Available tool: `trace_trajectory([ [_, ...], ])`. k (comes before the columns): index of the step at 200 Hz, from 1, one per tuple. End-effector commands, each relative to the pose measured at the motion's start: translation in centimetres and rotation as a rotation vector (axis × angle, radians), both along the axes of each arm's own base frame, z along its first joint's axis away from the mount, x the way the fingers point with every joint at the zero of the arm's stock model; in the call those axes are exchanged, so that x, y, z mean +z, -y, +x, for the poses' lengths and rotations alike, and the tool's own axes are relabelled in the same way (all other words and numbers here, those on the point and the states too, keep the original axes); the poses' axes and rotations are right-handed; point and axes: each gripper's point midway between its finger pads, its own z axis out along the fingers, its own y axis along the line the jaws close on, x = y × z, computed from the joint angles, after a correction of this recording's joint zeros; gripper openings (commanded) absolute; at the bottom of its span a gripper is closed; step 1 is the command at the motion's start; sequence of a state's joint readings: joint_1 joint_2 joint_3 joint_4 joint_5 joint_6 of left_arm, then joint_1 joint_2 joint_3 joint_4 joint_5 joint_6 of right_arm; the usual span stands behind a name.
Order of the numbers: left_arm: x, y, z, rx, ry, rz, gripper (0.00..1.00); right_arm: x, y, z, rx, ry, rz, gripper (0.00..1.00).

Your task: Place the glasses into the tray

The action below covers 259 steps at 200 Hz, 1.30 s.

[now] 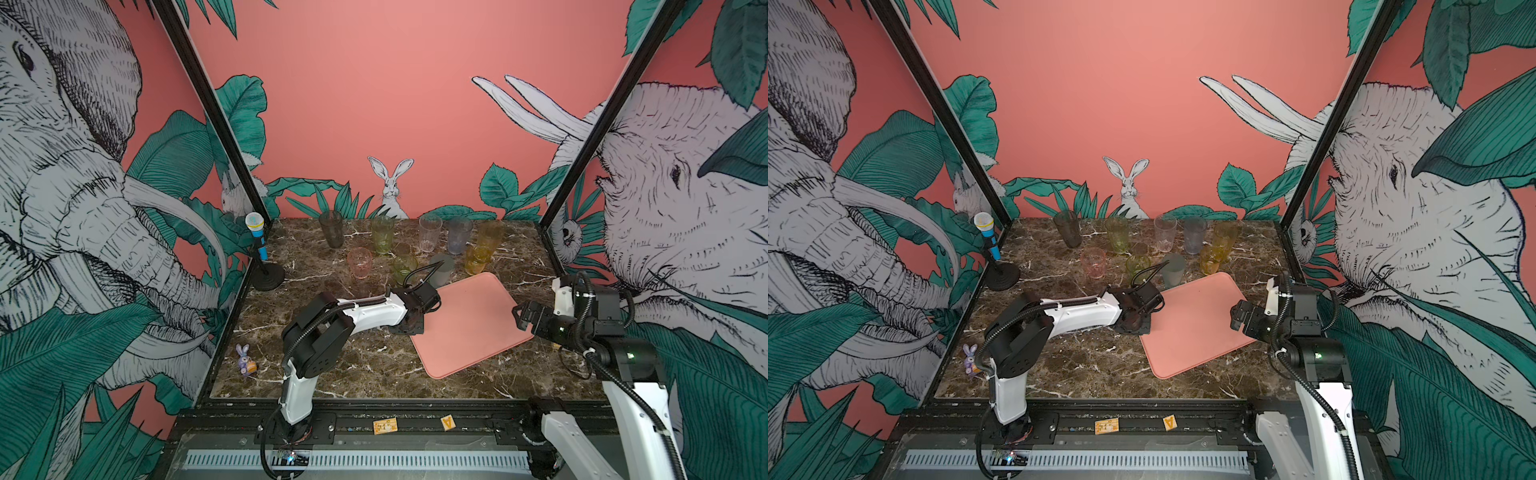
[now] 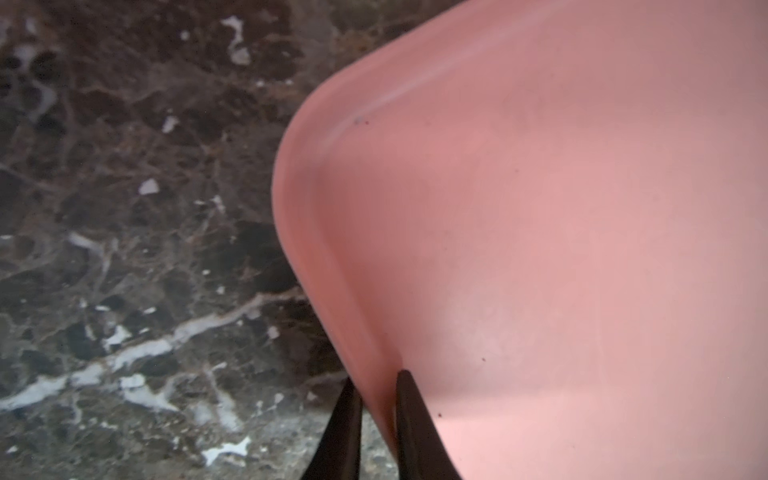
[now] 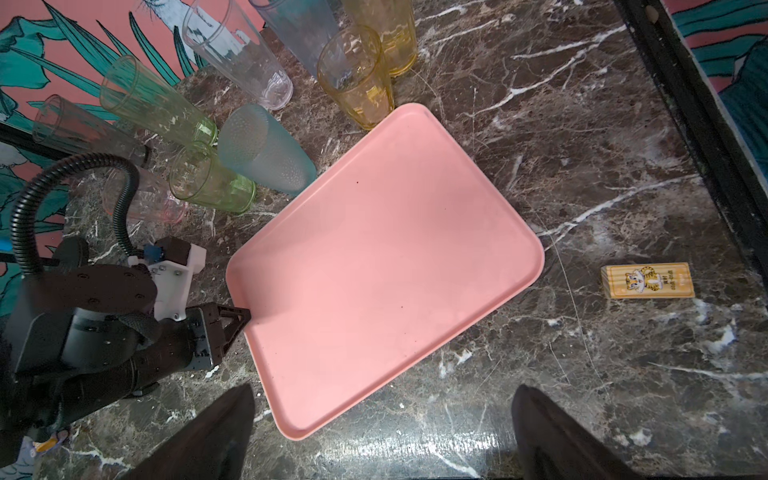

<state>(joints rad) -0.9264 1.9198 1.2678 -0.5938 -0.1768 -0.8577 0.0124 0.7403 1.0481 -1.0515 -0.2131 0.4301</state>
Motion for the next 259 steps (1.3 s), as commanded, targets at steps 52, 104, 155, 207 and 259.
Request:
trace_trajectory([
  [52, -0.5, -7.4, -0.3, 0.073, -0.035, 0.056, 0.15, 0.0, -0.9, 1.0, 0.005, 0.015, 0.069, 0.99],
  [104, 0.2, -11.3, 1.0, 0.064, -0.025, 0.062, 0.14, -1.0, -1.9, 1.2, 0.03, 0.002, 0.123, 0.87],
  [155, 0.1, -13.9, 1.6, 0.04, -0.02, 0.056, 0.15, -2.4, -2.4, 1.4, 0.035, -0.047, 0.129, 0.92],
  [207, 0.3, -14.4, 1.9, -0.013, -0.011, 0.031, 0.13, -3.9, -3.9, 1.9, 0.054, -0.072, 0.149, 0.92],
  [259, 0.6, -14.9, 2.1, -0.054, -0.007, 0.021, 0.07, -5.4, -5.4, 2.0, 0.084, -0.103, 0.141, 0.92],
])
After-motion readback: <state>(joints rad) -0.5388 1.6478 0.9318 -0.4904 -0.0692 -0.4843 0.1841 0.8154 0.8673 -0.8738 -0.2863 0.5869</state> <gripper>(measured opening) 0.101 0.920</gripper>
